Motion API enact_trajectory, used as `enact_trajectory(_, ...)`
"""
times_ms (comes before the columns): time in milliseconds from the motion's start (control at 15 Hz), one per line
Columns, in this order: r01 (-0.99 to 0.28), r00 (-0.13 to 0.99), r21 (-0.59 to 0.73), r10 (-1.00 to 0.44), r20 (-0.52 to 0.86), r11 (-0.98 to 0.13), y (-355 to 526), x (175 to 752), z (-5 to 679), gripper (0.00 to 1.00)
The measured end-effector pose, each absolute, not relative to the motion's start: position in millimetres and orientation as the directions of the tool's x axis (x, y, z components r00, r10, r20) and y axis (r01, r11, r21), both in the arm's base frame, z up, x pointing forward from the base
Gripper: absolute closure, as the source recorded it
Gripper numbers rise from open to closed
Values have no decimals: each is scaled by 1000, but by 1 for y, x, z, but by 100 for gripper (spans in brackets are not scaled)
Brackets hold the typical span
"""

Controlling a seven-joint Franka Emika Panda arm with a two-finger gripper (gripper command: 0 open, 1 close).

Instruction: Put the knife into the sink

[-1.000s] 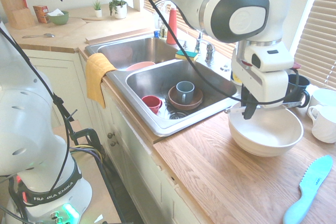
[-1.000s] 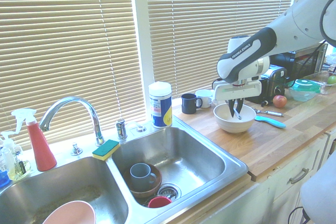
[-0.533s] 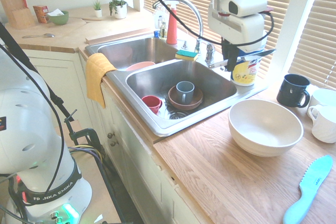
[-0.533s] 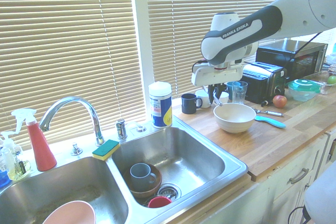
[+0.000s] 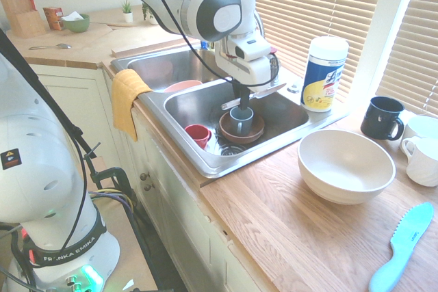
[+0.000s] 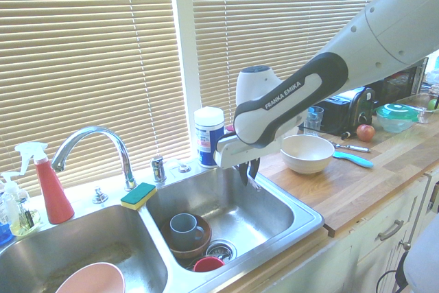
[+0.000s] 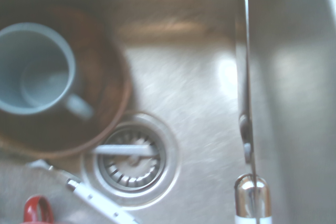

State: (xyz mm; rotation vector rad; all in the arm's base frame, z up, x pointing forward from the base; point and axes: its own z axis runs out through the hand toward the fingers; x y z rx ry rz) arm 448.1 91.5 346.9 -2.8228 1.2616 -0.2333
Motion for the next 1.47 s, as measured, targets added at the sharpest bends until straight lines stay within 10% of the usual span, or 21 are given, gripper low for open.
enact_trajectory(1000, -766, 641, -32, -767, 35, -642, 137, 482, 152, 100)
enact_trajectory(1067, -770, 637, -29, -771, 32, -637, 137, 485, 148, 0)
enact_trajectory(1467, -784, 619, -23, -784, 34, -620, 136, 488, 142, 0)
